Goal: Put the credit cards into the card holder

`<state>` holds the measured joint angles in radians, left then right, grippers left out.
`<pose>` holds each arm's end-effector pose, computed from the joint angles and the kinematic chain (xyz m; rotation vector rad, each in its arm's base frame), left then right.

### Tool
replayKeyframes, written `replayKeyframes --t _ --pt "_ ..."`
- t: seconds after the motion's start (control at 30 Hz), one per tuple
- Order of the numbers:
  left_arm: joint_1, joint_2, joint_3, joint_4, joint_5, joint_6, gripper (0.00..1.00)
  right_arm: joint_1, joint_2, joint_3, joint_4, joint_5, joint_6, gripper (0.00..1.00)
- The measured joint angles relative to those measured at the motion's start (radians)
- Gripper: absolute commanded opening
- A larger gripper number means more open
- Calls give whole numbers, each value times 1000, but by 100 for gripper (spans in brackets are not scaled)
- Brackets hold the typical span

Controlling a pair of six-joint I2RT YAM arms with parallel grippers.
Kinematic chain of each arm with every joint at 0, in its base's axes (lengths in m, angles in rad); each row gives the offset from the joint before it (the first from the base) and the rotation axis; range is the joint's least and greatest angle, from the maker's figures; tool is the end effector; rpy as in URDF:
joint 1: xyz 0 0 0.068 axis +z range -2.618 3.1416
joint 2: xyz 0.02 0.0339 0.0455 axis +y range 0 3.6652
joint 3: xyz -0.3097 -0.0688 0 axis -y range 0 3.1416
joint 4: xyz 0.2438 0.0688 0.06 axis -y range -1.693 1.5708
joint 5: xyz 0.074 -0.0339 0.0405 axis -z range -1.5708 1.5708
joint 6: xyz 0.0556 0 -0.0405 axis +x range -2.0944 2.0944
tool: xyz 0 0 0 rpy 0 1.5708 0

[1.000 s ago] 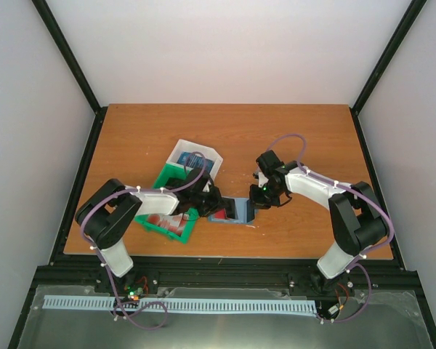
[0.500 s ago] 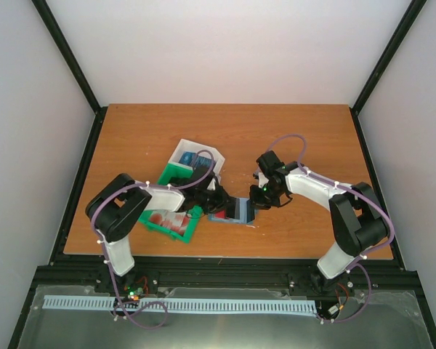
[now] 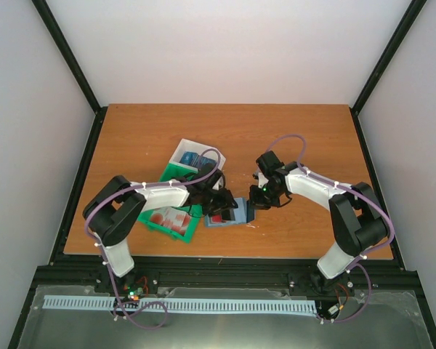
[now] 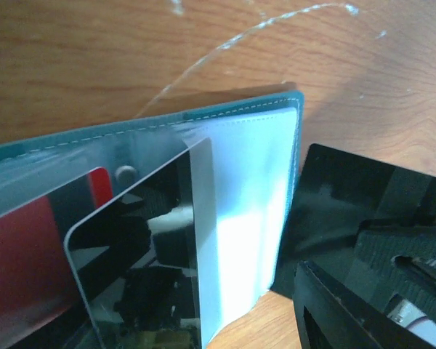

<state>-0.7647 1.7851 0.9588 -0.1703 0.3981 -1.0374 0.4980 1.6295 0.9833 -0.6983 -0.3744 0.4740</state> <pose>0.2472 -0.2670 0.1723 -0.2238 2.9064 -1.0380 0.2514 0.1598 0.2012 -0.1021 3.0433 0.6715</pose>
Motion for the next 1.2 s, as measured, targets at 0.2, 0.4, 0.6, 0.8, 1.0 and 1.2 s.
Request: replayKeyframes --t 0.2,0.4,0.6,0.8,1.0,1.2 --pt "-1 -35 6 -87 -32 19 63 0 0 0 0 0 0 3" --pt "-1 -44 17 -129 -40 27 64 0 0 0 8 -25 -22 3" --pt "-1 -82 17 -190 -77 24 66 0 0 2 8 -38 -43 3" --pt "0 -101 17 -241 -111 18 63 6 0 3 7 -46 -53 3" --pt "0 -93 17 -255 -114 20 57 15 0 11 6 -44 -63 3" --pt "0 -51 41 -227 -77 37 50 17 0 12 5 -32 -64 3"
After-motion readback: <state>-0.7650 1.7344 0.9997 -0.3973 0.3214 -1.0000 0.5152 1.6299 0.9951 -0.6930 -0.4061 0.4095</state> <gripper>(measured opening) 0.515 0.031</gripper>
